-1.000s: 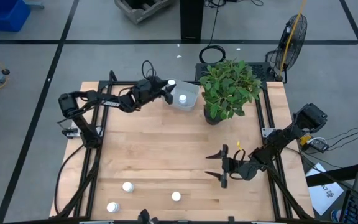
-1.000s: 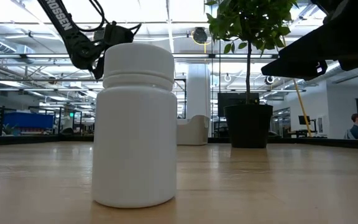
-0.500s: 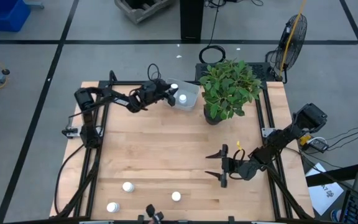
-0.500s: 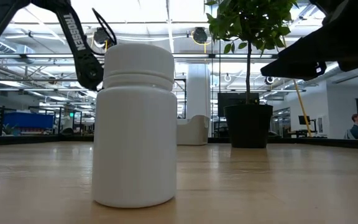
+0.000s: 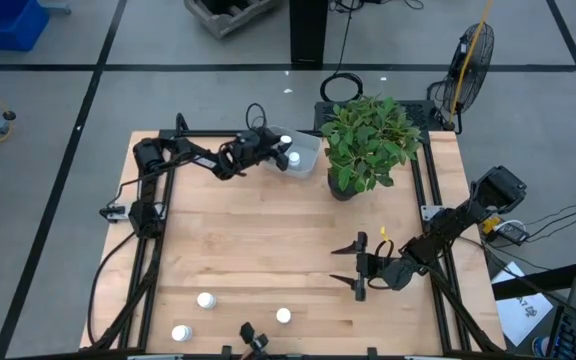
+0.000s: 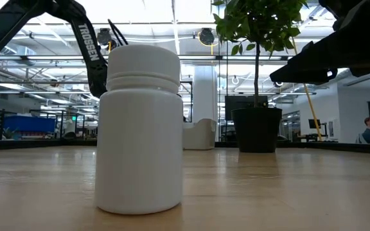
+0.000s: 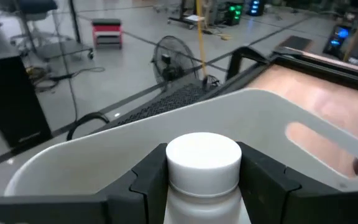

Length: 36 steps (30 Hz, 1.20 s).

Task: Pick and place pill bottles into a basket
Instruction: Put the white pill bottle into the gray bin

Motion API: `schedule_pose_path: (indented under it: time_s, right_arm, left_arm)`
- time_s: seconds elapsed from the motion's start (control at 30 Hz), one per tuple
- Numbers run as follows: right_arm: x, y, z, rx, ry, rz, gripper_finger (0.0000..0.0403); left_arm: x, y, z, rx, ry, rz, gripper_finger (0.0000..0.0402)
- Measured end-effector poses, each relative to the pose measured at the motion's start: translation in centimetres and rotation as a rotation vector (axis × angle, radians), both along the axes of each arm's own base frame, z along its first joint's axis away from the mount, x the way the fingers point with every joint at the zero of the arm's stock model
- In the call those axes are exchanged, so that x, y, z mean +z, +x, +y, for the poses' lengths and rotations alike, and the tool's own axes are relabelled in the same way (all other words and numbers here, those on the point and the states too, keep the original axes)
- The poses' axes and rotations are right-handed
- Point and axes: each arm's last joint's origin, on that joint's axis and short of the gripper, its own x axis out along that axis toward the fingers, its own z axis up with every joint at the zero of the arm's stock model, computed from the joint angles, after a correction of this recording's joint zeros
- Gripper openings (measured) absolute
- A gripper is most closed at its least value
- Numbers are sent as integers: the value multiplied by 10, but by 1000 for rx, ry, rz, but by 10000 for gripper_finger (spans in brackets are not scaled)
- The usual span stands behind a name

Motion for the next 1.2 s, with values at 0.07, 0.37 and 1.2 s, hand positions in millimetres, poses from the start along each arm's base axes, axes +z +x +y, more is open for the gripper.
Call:
schedule_pose_path:
  time_s: [0.07, 0.37, 1.2]
  right_arm:
    - [0, 0, 0, 0, 0, 0, 290]
    - [0, 0, 0, -1, 0, 1, 290]
    - [-8, -7, -9, -15, 45, -23, 290]
  left_arm:
    - [0, -1, 1, 43, -23, -6, 165]
    - [-4, 1, -4, 85, 10, 72, 176]
    - [-2, 8, -15, 67, 53, 66, 198]
